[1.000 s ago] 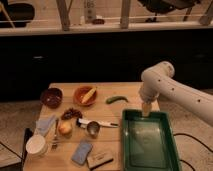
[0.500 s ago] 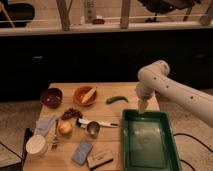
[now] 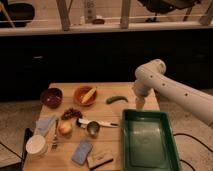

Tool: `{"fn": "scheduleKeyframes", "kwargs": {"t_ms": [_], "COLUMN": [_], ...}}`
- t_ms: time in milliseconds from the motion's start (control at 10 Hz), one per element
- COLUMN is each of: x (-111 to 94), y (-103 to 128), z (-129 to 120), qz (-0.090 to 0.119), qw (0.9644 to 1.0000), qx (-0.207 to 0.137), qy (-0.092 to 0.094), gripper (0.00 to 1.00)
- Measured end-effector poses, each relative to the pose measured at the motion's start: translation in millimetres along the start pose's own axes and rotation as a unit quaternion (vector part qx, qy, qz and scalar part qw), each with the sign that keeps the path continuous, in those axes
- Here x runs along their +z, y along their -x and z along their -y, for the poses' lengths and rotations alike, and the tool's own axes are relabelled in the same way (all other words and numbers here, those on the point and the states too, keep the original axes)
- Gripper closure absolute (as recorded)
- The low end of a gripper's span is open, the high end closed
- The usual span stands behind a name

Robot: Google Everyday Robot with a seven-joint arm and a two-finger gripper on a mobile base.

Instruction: Place pepper in metal cup

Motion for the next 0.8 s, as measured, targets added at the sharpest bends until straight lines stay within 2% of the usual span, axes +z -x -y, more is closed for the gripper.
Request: {"fn": "scheduleKeyframes", "kwargs": {"t_ms": [800], "x": [21.0], "y": [15.3], "z": [32.6], "qz": [0.018], "qw": [0.9997], "qx": [-0.014], "qy": [0.0], "gripper": [0.2]}}
